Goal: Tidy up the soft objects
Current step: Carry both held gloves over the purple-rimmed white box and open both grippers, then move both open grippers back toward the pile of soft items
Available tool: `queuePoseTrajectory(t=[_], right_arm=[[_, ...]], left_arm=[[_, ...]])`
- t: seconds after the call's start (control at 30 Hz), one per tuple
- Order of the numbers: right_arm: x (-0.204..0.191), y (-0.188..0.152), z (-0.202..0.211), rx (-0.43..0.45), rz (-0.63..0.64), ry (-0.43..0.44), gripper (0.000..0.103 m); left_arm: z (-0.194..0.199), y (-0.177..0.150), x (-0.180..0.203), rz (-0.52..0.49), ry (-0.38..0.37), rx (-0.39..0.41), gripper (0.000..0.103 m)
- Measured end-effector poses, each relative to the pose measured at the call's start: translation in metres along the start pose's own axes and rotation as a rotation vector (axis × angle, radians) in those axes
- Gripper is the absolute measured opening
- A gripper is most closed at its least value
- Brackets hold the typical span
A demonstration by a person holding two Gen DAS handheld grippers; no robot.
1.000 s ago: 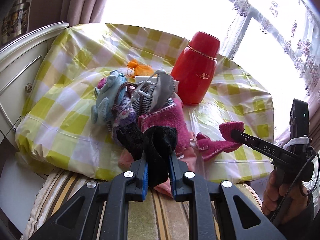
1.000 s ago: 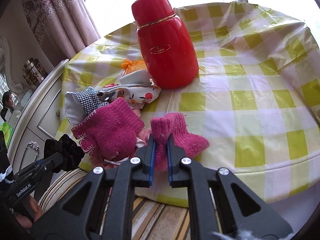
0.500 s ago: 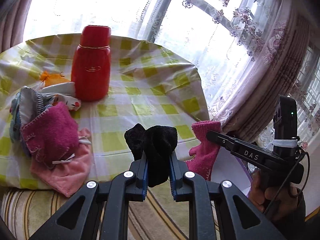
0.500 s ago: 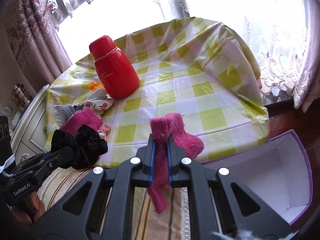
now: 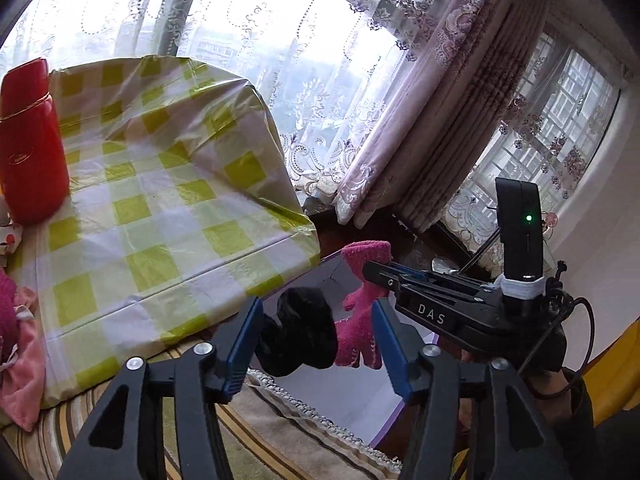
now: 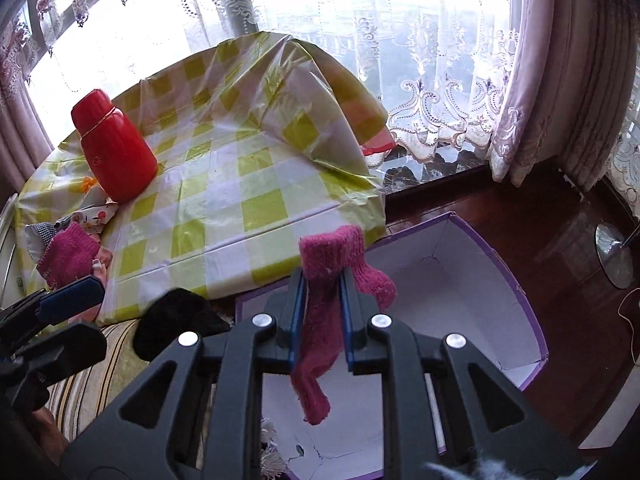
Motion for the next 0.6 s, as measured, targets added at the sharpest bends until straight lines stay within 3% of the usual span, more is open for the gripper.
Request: queuePoseTrajectory(t=[0.07,0.13,0.2,0.43,0.6], right_arm=[[0.003,-0.001,-0.002,-0.005,-0.012,-0.037,0.061],[0.003,-0.003,-0.001,0.009,-0.010,-0.084,0.072],[0.001,-0.004,0.000,0.017,0.007,-0.125,0.075],[-0.020,-0.004,-0.009,-0.001,0.044,-0.179,0.089],[-0.049,-0.009,-0.008,0.054,0.122,-0.165,0.090]], left_arm=[[-0.007,0.001,0.005,-0.027,-0.007,0.002,0.071],[-0.010,-0.001,0.010,-0.064,0.032,-0.003,0.071],[-0.011,-0.003,0.010,-0.087,0.072,0.005,0.071],[0.004,-0.011,-0.021,-0.003,0.185,0.052,0.071],[0.018,-0.023,-0.051,0.080,0.284,0.076,0.071]])
Point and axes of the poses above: each gripper's, at about its wrist camera, not at the fingertips, and z roughly against the way its jaws point, x to its right, y to its top, the point moved 2 cm from there along -z, roughly the way its jaws point, and after that the axes turned 14 degrees about -x, right-handed, at the moved point
